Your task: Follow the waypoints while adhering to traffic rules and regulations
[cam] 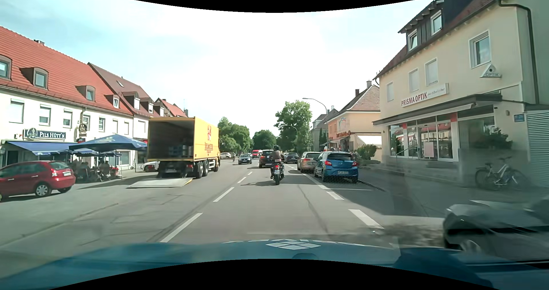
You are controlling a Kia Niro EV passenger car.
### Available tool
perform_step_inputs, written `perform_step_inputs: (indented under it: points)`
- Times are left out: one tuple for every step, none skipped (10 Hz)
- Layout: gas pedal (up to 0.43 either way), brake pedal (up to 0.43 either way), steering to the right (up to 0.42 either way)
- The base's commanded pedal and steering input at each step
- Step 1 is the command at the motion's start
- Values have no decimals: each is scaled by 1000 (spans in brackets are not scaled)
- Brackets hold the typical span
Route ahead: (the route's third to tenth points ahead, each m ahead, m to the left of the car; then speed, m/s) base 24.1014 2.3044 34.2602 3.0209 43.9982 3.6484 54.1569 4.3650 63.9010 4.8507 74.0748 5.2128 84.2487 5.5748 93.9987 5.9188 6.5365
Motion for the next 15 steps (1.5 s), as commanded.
perform_step_inputs:
  points:
    - [0,0,-12]
    - [0,0,-12]
    - [0,0,-12]
    - [0,0,-14]
    - [0,0,-14]
    - [0,0,-14]
    - [0,0,-14]
    - [0,0,-15]
    - [0,0,-15]
    - [0,0,-15]
    - [0,0,-18]
    - [0,0,-21]
    - [0,0,-21]
    - [0,0,-21]
    - [0,0,-23]
